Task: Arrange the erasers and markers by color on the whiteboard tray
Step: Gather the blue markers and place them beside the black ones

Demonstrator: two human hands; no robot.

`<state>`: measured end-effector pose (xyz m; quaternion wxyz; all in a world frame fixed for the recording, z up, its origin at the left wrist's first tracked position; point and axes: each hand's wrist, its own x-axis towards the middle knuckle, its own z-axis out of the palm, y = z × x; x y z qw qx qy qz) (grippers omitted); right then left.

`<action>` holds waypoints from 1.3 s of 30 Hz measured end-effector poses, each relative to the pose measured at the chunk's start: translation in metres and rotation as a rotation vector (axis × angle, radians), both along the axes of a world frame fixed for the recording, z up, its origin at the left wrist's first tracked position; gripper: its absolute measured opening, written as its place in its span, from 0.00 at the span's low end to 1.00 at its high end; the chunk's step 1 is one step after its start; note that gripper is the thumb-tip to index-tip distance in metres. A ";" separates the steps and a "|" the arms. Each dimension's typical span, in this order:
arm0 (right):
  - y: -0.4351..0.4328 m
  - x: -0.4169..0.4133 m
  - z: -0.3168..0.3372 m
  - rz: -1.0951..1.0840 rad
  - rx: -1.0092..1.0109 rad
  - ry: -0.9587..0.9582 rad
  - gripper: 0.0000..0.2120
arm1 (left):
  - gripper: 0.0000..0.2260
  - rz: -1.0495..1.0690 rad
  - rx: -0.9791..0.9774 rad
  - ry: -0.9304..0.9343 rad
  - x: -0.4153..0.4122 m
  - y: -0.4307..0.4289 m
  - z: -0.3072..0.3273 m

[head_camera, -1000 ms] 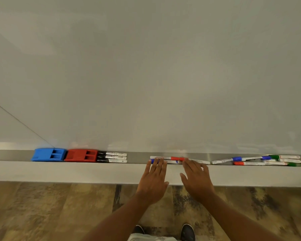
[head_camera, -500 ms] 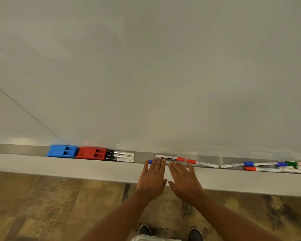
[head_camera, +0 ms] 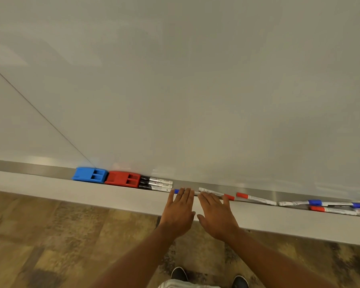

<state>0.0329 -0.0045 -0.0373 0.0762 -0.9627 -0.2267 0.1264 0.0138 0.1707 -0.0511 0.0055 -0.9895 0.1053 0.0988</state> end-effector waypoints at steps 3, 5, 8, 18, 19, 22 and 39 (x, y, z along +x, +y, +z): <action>0.000 -0.001 -0.001 -0.017 0.014 0.001 0.34 | 0.34 0.006 -0.006 0.025 -0.002 0.000 0.001; -0.002 -0.002 -0.002 -0.028 0.030 -0.001 0.34 | 0.34 0.014 -0.016 0.043 -0.003 0.000 0.001; -0.011 -0.002 -0.002 -0.057 0.079 -0.002 0.32 | 0.34 0.026 -0.014 0.068 -0.002 -0.001 0.003; -0.112 -0.003 0.014 -0.325 0.181 -0.185 0.20 | 0.34 0.023 -0.204 -0.108 -0.006 -0.003 0.014; -0.132 -0.002 0.016 -0.375 0.156 -0.181 0.19 | 0.32 0.025 -0.261 -0.124 -0.005 -0.008 0.015; -0.183 0.002 0.025 -0.506 0.077 -0.196 0.17 | 0.25 0.086 -0.410 -0.109 -0.003 -0.024 0.017; -0.332 0.039 0.059 -0.470 -0.324 -0.125 0.13 | 0.16 0.120 -0.809 -0.172 0.015 -0.161 0.044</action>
